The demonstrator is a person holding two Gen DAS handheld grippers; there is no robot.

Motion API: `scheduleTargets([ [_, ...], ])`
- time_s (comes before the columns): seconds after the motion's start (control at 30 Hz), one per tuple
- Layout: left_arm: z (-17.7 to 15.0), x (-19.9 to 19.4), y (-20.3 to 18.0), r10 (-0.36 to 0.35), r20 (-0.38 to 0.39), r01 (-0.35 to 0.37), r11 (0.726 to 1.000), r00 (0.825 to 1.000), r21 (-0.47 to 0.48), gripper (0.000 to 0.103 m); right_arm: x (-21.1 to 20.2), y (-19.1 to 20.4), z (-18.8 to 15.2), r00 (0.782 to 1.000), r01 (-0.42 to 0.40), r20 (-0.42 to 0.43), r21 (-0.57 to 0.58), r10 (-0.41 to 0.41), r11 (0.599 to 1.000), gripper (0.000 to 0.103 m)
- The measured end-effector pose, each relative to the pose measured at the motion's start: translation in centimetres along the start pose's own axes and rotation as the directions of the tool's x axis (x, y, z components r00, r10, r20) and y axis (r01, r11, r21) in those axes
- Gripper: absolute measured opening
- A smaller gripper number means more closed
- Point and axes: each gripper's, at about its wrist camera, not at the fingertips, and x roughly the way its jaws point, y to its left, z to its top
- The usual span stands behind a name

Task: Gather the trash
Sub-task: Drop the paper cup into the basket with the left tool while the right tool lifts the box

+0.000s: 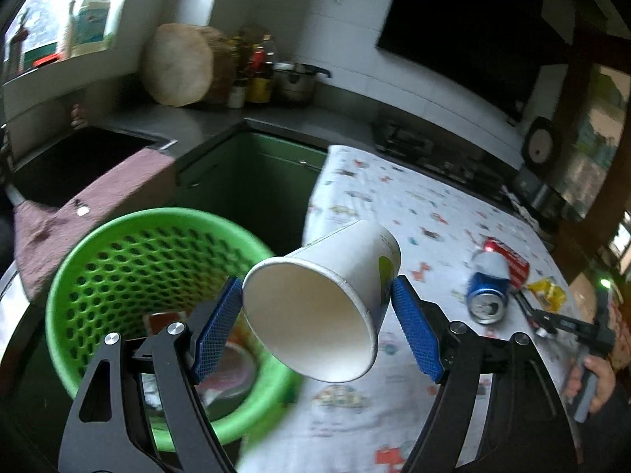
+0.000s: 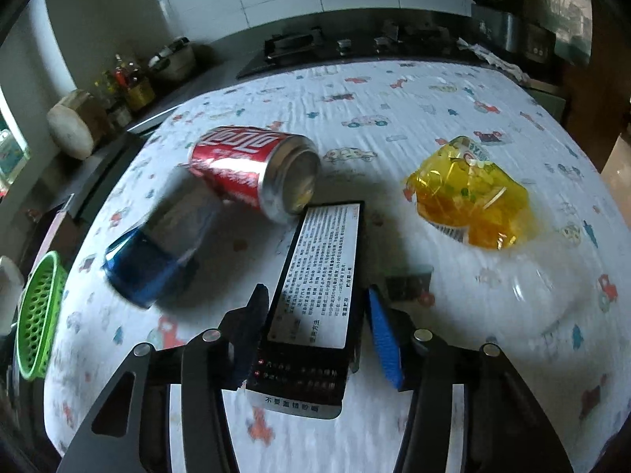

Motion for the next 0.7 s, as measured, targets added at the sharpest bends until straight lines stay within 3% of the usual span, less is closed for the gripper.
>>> scheduleTargets([
  [0.23, 0.1, -0.2, 4.3, 0.09, -0.014, -0.091, 0.994, 0.996, -0.055, 0.076, -3.1, 1.7, -1.7, 0.997, -0.07, 0.036, -0.034, 0.071, 0.997, 0.046],
  [0.3, 0.0, -0.1, 5.2, 0.113, -0.028, -0.115, 0.991, 0.993, -0.066, 0.076, -3.9, 2.5, -1.8, 0.994, -0.097, 0.047, -0.049, 0.099, 0.994, 0.03],
  [0.7, -1.0, 0.7, 7.5, 0.157, -0.071, -0.163, 0.982, 0.985, -0.09, 0.076, -2.6, 4.5, -2.6, 0.987, -0.159, -0.018, -0.091, 0.158, 0.983, 0.033],
])
